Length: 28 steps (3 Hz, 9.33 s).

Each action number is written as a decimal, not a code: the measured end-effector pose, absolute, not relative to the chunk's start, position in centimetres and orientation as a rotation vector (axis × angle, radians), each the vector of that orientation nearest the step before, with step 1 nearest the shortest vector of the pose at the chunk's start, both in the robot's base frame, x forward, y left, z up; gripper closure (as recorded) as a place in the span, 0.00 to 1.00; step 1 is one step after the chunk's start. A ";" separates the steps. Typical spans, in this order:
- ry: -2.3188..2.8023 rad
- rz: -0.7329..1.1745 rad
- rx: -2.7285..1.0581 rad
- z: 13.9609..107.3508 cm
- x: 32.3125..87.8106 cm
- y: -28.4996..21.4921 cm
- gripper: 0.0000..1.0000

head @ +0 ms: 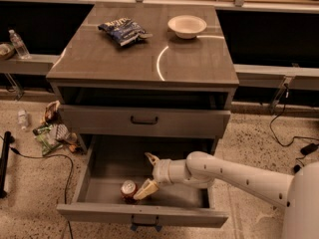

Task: Pick coke can from middle drawer and place on counter

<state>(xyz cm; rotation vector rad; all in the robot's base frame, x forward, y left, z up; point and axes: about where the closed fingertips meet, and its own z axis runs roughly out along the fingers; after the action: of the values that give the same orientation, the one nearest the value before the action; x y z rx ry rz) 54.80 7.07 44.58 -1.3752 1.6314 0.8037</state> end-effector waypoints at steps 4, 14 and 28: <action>1.595 0.843 -1.420 39.4 54.5 11.1 0.00; 1.671 0.819 -0.981 63.9 49.9 -1.8 1.00; 1.616 0.733 -1.061 87.6 75.7 -0.1 0.00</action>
Offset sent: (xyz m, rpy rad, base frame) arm 0.0099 0.0304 -0.0484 -0.0506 -0.0324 0.0136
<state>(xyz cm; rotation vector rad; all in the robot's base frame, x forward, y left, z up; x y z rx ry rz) 75.73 -0.09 87.58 -1.0614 1.6157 0.7330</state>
